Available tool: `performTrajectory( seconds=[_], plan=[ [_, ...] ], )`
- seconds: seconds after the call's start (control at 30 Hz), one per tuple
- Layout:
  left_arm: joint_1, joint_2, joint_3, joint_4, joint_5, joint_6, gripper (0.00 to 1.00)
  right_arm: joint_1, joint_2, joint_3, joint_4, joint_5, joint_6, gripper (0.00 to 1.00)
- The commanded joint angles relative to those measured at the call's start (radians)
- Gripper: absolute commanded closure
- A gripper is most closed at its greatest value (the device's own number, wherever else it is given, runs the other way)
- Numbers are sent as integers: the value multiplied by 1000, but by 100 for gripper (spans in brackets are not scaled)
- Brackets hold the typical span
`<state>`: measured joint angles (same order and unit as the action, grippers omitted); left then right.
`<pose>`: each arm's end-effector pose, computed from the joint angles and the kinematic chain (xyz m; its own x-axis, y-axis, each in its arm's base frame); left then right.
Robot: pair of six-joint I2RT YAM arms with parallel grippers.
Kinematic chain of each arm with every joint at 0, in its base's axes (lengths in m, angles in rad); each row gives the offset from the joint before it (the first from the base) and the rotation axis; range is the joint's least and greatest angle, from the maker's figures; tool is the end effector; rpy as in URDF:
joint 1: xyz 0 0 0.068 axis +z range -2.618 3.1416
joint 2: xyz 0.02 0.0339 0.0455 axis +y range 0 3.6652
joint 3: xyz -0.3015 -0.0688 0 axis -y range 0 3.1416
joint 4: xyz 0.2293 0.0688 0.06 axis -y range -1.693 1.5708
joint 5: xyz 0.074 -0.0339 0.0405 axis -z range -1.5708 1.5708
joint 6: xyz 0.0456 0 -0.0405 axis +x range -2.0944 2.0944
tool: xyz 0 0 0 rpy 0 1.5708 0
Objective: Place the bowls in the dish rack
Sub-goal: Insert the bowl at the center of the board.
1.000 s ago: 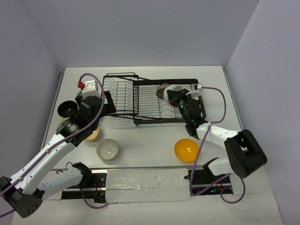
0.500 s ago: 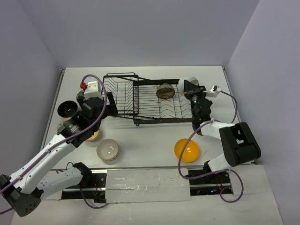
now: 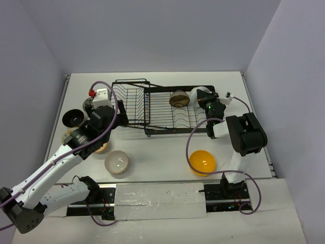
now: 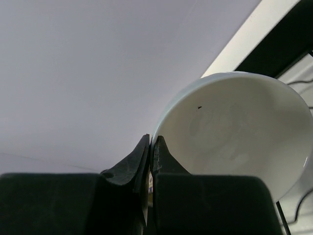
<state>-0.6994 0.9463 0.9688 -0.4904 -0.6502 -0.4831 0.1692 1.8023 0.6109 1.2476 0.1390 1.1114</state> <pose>0.1479 -0.0883 0.3735 -0.3516 -0.1874 -0.9172 -0.0727 0.9823 -0.1728 0.3449 0.0525 0.2229 -0.0027 0.9001 -0.4357 -0.0631 0.4347 0.8984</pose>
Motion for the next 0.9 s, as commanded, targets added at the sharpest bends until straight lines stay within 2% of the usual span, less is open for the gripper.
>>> performTrajectory(
  seconds=[0.0,0.47,0.87],
  plan=[
    [-11,0,-10,24,-25,17,1,-25,32,85,368,-36,22,100],
    [-28,20,-13,30,-25,23,1,-62,180,182,461,-84,59,100],
    [-34,34,-15,30,-26,24,1,-69,239,225,506,-67,61,100]
  ],
)
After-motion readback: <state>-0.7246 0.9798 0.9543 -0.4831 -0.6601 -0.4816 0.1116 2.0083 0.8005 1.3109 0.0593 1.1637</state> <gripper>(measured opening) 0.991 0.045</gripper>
